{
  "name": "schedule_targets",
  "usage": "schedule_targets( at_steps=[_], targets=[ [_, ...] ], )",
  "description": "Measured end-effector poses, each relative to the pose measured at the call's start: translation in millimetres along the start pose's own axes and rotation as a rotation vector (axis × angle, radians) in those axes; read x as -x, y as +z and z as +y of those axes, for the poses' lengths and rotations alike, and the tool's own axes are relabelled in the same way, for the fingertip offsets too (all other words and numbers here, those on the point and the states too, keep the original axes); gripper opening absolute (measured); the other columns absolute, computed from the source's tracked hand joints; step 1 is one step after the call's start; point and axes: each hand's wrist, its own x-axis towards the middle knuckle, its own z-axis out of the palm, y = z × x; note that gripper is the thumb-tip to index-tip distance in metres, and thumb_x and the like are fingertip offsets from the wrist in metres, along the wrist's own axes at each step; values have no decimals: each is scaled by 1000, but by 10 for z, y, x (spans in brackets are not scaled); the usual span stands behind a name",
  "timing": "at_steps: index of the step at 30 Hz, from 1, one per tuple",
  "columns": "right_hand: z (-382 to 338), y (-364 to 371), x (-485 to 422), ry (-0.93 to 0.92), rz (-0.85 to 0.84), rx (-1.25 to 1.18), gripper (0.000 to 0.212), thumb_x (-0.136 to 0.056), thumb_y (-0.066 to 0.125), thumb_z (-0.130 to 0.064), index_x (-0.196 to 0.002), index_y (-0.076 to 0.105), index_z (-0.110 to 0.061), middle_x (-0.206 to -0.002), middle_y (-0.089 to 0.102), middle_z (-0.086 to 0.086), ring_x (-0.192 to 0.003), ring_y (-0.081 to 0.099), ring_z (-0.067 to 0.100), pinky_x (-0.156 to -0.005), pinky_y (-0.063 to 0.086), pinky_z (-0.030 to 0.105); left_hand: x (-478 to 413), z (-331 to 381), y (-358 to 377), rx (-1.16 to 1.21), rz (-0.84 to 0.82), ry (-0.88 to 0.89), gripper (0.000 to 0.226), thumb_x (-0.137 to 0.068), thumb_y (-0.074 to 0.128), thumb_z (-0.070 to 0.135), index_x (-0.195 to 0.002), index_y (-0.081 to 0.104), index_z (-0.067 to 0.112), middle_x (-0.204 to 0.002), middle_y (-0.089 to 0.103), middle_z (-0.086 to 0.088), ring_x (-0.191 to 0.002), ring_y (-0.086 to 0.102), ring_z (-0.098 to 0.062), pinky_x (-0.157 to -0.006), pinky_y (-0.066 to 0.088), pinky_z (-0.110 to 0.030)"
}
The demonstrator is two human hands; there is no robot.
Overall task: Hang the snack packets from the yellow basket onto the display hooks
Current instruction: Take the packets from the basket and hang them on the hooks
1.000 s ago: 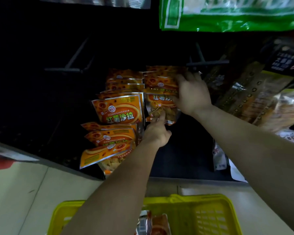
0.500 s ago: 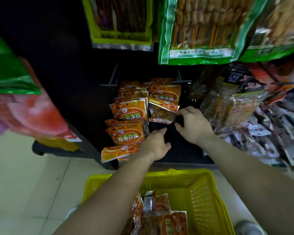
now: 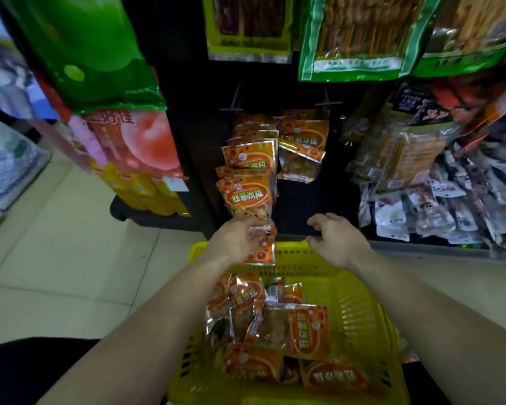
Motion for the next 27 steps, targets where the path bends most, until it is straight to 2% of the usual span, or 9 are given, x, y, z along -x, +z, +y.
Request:
schedule_targets(
  at_steps=[3,7,9,12,16,19,21,23,27],
  targets=[
    [-151,247,61,-57,-75,53,51,-91,58,-42,-138,48,-27,-134,51,1,-127,48,25,-102,45,41,184,-338,-15,-39,21,-84,46,-90,68,40,-133,59,29,-130,59,-5,-116,59,-24,-96,49,-34],
    [-411,500,19,-233,-119,135,74,-85,59,-62,-149,35,-34,-144,39,-4,-130,40,22,-106,40,40,272,-614,42,-120,-6,-145,56,-85,73,44,-136,53,33,-134,54,-1,-125,53,-23,-103,46,-36],
    [-541,625,-59,-276,-141,165,79,-83,59,-66,-151,31,-35,-149,34,-4,-134,37,24,-108,39,42,247,-672,72,-142,-30,-138,60,-83,74,43,-138,52,33,-136,53,-1,-127,51,-24,-105,44,-37],
    [-690,756,-208,-277,-123,250,68,-90,58,-56,-150,32,-36,-150,35,-2,-133,37,28,-106,42,44,165,-723,118,-150,-32,-155,63,-85,73,40,-142,47,33,-144,47,-2,-136,42,-25,-111,39,-38],
    [-703,735,-476,-238,-21,205,39,-98,52,-37,-137,51,-38,-135,49,-2,-120,50,28,-91,49,42,51,-750,136,-81,12,-164,63,-86,72,38,-143,45,33,-142,48,1,-134,45,-24,-109,42,-40],
    [-643,629,-734,-189,-24,164,26,-96,53,-47,-117,65,-37,-118,60,-6,-106,61,22,-71,49,32,-67,-758,118,-23,43,-164,58,-86,71,36,-140,48,35,-137,50,2,-125,52,-23,-106,46,-41],
    [-615,590,-845,-194,-134,141,44,-87,58,-63,-121,63,-36,-117,60,-8,-107,61,20,-71,47,31,-120,-757,119,-49,6,-152,56,-87,71,36,-139,51,37,-135,50,1,-124,52,-22,-106,45,-39],
    [-604,586,-877,-212,-241,151,66,-76,62,-74,-131,57,-38,-125,57,-7,-114,58,20,-82,49,35,-158,-772,139,-81,-31,-142,56,-87,71,35,-140,51,35,-137,50,0,-125,51,-23,-106,44,-39],
    [-574,685,-826,-248,-283,195,95,-61,72,-75,-143,40,-40,-134,45,-8,-120,52,21,-94,49,41,-229,-804,195,-89,-11,-160,54,-87,71,34,-138,53,37,-137,51,0,-124,52,-23,-104,46,-39]
  ],
)
